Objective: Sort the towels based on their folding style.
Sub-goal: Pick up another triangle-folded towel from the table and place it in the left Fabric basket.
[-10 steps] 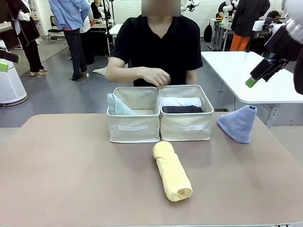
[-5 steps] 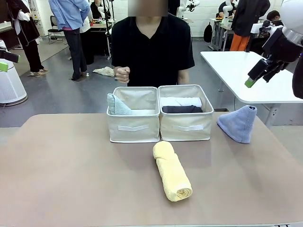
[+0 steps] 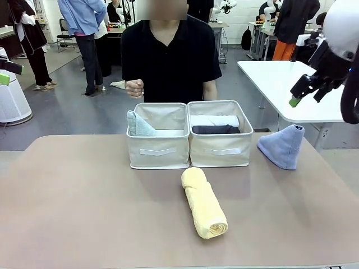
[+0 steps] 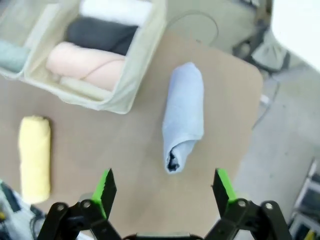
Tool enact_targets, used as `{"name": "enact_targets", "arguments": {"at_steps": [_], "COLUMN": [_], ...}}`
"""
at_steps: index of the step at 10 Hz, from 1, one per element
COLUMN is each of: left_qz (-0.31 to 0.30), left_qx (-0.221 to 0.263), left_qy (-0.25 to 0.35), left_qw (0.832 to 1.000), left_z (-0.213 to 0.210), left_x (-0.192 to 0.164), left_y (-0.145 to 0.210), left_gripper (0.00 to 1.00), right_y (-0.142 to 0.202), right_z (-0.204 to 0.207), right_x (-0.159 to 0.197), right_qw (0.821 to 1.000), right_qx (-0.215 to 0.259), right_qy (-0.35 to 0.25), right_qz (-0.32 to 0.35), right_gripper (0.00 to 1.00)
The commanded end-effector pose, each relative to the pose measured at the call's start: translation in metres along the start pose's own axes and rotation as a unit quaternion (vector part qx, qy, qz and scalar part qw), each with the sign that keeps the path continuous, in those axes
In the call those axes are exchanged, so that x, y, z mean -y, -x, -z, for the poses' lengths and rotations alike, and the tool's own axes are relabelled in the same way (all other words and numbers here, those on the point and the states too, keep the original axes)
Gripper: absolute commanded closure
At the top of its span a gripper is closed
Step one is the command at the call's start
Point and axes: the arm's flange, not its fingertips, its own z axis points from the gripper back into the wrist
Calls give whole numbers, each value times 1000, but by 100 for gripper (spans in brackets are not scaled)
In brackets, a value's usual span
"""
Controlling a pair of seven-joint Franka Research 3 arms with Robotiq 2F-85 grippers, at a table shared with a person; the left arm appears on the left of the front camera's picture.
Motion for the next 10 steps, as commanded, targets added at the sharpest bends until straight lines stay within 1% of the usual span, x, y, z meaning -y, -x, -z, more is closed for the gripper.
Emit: {"name": "enact_targets", "arguments": {"at_steps": [1,4,6,8,10], "left_qz": [2,2,2,2,2], "left_qx": [6,6,6,6,6], "left_qy": [2,2,2,2,2], "left_qw": [1000,1000,1000,1000,1000], "left_z": [-1,-1,-1,-1,-1], "left_x": [1,1,1,1,1], "left_y": [0,0,0,0,0], "left_gripper": [0,0,0,0,0], "right_y": [-26,-50,-61,-59,-54], "right_z": [26,62,83,101,116], "right_x": [-1,12,29,39,44], "right_qw": [995,987,981,976,972], "right_qx": [-52,-98,-127,-164,-188], "right_qy": [30,43,40,26,18], "right_qz": [74,117,138,140,139], "right_gripper": [0,0,0,0,0]}}
